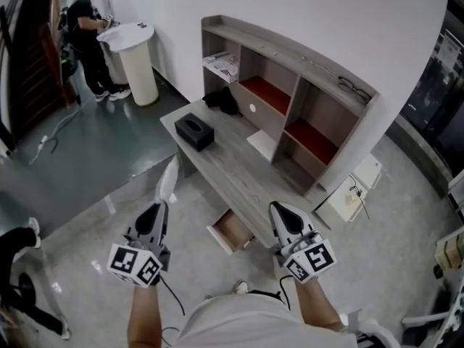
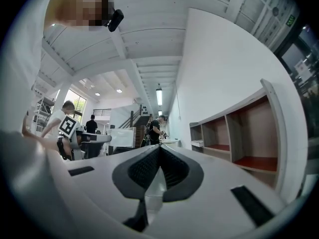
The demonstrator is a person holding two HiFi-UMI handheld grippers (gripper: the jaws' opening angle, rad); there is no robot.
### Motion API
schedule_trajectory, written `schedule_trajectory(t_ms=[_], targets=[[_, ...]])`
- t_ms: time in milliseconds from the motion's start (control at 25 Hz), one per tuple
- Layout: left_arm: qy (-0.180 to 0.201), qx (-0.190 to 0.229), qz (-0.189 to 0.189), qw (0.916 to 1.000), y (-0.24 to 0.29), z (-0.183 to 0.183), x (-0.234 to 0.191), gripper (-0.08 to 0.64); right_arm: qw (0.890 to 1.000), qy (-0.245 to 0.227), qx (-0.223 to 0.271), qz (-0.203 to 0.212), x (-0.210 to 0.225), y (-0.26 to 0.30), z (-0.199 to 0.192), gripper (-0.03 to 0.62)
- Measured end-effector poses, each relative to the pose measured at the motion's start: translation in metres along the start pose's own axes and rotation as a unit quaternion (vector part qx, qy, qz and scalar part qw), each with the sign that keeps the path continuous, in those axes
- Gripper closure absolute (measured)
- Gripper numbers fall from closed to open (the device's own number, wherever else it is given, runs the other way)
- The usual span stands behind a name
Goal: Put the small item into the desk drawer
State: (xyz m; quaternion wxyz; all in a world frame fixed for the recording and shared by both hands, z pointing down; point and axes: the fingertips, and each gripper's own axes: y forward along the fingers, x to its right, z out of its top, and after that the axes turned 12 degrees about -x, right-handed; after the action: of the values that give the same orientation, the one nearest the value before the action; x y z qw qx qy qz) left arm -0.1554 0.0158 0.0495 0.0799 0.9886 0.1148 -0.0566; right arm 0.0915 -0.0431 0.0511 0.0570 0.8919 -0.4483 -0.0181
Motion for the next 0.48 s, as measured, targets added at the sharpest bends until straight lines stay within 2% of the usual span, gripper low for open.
schedule_trajectory(t_ms=[160,480], targets=[[0.005,0.015,0.015,0.9998,-0.007,0.004,-0.005,0.540,1.000,-0.002,-0.001,-0.015,0.014,-0.005,-0.001,0.571],[-0.015,0.025,0.034,0.9990,-0.025,-0.003,-0.013,0.540,0.999,-0.006,-0.002,-0.046,0.037,-0.020,-0.001,0.571]])
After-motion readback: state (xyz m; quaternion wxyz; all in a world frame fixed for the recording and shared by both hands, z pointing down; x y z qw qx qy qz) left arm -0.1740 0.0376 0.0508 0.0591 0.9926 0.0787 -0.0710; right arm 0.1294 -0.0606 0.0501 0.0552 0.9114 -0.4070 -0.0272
